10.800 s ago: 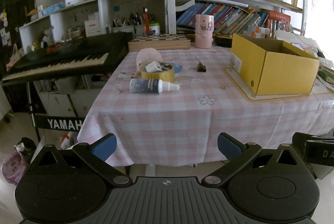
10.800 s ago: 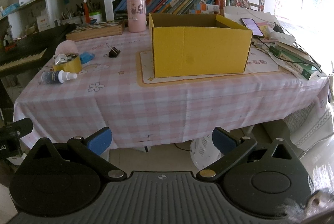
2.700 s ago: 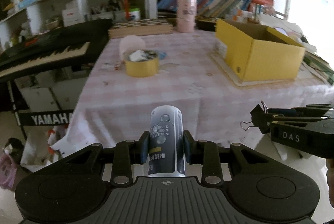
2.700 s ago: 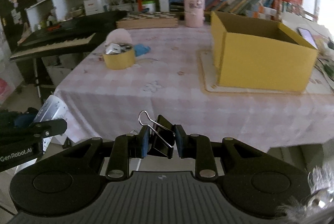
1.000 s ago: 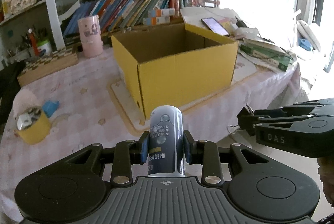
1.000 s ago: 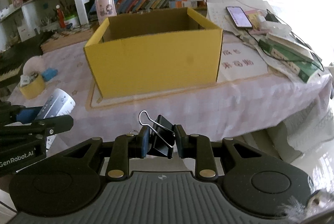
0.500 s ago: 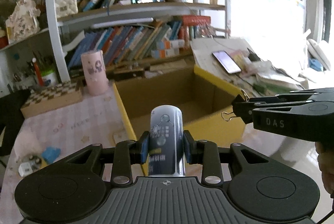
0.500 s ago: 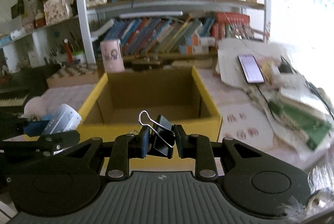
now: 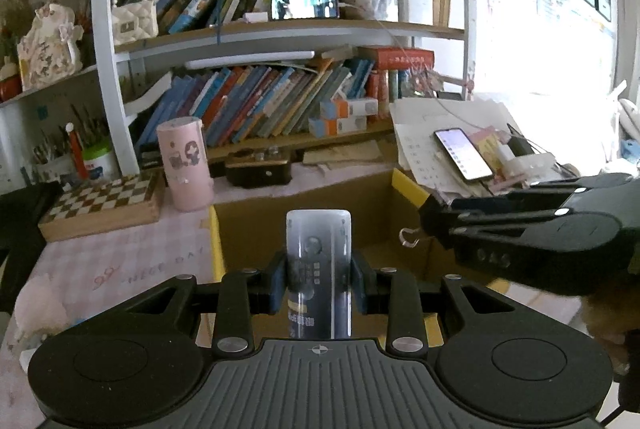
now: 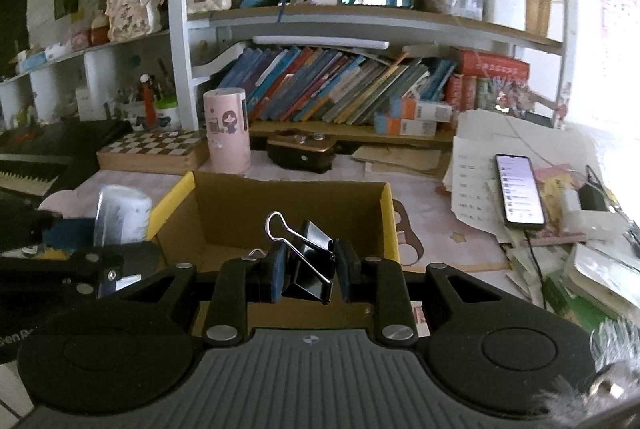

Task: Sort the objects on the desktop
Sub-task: 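Carry the binder clip and spray bottle in both tools over the yellow box, then open the right tool to drop the clip while the left tool releases the bottle into the box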

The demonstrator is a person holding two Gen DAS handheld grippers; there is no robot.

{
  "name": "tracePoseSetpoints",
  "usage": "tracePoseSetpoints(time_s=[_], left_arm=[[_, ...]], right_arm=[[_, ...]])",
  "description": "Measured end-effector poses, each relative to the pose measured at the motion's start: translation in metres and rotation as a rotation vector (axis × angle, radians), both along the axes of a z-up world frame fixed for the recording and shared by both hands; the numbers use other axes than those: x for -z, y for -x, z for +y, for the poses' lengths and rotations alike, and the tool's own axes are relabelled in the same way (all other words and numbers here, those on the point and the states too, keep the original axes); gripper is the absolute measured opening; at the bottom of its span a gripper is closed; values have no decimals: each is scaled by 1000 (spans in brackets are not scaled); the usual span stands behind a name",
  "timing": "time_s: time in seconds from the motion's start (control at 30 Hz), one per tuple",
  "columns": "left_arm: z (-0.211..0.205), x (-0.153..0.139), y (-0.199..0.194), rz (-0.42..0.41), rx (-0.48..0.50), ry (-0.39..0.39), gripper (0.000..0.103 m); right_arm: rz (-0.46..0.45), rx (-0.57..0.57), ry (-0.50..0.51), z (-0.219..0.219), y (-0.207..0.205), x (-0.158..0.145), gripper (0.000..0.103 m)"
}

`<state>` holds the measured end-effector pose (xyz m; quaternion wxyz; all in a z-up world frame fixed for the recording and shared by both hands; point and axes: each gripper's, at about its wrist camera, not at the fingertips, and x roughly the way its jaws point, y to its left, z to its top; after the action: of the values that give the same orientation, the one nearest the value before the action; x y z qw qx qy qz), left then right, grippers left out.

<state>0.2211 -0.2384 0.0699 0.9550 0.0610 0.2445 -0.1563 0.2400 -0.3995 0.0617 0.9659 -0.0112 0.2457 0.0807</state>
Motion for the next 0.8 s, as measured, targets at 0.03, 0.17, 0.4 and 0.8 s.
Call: tracePoseSetpoints(time_s=[0.03,0.17,0.4,0.8], left_arm=[[-2,0,-4,2,-5,1,31],[-10,5,-23,15,-25,-17,31],[-15,25,-51,73,-56,-61,31],[-16,57,-84,179,-93,-109,31]], right_arm=[[5,-10,6,-1,-5,1,24],[22,-63,43,-1,-23,6,24],[98,-166,165,3,-62,25,24],[252,-328,437,22,-124,55,24]])
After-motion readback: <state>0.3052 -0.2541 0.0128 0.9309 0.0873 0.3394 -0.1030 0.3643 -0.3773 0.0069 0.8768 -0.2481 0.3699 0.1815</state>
